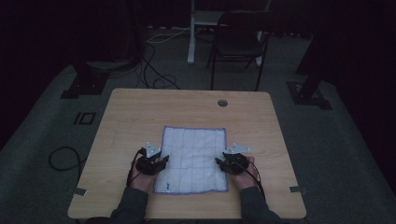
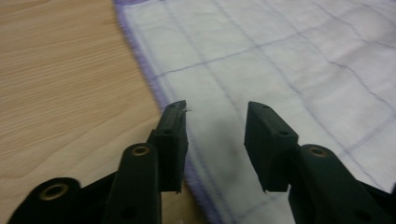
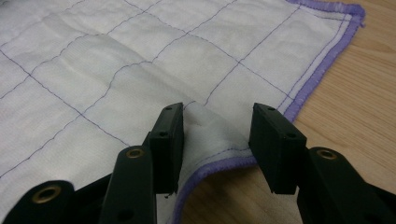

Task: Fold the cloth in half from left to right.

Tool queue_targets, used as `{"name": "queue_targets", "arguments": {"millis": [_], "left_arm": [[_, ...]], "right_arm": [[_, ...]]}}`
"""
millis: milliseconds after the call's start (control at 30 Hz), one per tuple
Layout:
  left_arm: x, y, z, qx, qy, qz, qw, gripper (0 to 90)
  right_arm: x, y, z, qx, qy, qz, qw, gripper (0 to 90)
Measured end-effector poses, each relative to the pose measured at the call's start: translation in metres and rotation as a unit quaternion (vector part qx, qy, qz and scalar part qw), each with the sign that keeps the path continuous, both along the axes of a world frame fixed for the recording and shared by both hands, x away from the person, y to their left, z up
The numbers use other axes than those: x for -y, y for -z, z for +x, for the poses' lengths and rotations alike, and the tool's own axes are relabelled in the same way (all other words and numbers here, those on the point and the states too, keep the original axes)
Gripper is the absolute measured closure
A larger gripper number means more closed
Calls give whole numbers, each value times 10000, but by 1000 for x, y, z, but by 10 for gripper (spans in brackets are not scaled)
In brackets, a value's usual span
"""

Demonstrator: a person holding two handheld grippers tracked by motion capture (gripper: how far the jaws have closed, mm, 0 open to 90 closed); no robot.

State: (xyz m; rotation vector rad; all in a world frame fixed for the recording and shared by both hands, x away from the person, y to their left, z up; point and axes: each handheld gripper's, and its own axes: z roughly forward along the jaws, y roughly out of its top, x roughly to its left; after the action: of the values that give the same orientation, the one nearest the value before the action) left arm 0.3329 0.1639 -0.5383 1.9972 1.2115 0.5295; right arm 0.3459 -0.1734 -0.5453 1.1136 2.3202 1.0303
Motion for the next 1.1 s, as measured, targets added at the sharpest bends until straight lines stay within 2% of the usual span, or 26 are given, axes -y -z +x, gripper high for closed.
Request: {"name": "queue_targets", "arguments": {"millis": [200,400,567,633,733,833,933,967,1033,1100], "left_arm": [[-6,4,7,-123,-296,4,9995,567],[-6,5,8,-147,-375,-29,9992,555],[-3,5,8,-133,-304,-16,9994,542],[3,6,9,-122,-116,-34,9999,530],[5,6,10,-121,-142,-37,9998,541],[4,6,10,-120,-237,-56,9996,581],[2,6,11,-149,-240,-135,9995,739],[-2,6,11,-226,-210,-250,9992,787],[-4,6,11,-269,-183,-299,9990,834],[-3,6,10,-253,-176,-254,9992,854]], "right_arm": [[0,0,0,4,6,4,10000,552],[0,0,0,7,8,3,10000,553],[0,0,-1,12,23,4,10000,553],[0,0,-1,17,24,-3,10000,553],[-1,0,-1,13,34,-5,10000,553],[-1,0,-2,8,36,-14,10000,553],[-1,-1,-3,-13,40,-27,10000,551],[-1,-1,-4,-32,37,-35,10000,547],[-1,-1,-5,-56,18,-36,10000,543],[-1,-2,-7,-56,-14,-53,10000,538]]}}
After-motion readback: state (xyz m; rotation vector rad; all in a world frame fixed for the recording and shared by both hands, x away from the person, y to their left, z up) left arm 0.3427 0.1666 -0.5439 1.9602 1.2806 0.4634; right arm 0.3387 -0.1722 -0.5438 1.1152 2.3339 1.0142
